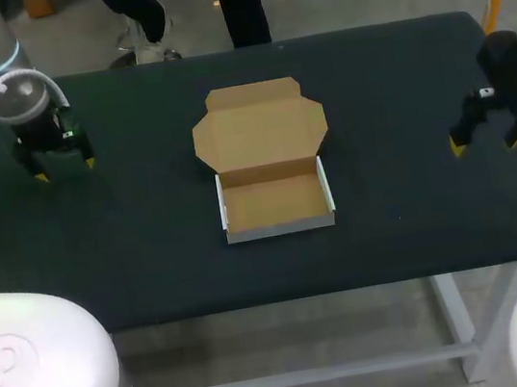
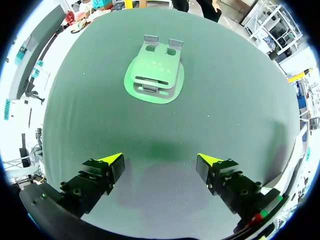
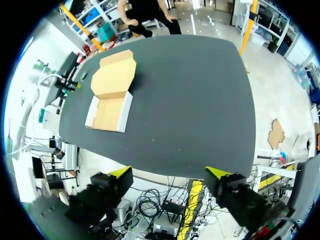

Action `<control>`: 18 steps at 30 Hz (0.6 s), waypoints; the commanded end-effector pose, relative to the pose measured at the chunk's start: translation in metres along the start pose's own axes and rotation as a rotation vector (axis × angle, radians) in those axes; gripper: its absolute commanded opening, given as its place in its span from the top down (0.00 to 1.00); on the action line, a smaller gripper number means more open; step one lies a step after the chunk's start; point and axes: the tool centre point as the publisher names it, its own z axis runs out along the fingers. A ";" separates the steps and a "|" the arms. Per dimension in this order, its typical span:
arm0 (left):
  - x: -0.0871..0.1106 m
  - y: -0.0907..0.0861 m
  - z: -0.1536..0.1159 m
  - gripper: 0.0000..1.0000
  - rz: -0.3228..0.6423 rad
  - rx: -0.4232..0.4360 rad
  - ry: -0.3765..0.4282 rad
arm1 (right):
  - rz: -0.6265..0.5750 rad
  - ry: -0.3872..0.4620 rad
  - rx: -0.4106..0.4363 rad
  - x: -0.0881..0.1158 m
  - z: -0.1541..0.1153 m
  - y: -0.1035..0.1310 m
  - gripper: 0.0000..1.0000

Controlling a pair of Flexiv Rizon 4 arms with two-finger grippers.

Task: Assemble the packaging by folding the flat box into shape, placing the metal phone stand inside, and closing the box properly

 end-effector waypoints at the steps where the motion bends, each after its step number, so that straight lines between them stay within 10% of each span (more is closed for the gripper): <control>1: -0.002 -0.018 0.005 0.00 0.018 -0.026 0.008 | 0.000 0.000 0.005 0.000 -0.003 0.000 0.00; 18: -0.007 -0.044 0.013 0.00 0.051 -0.046 0.022 | 0.000 0.000 0.005 0.000 -0.003 0.000 0.00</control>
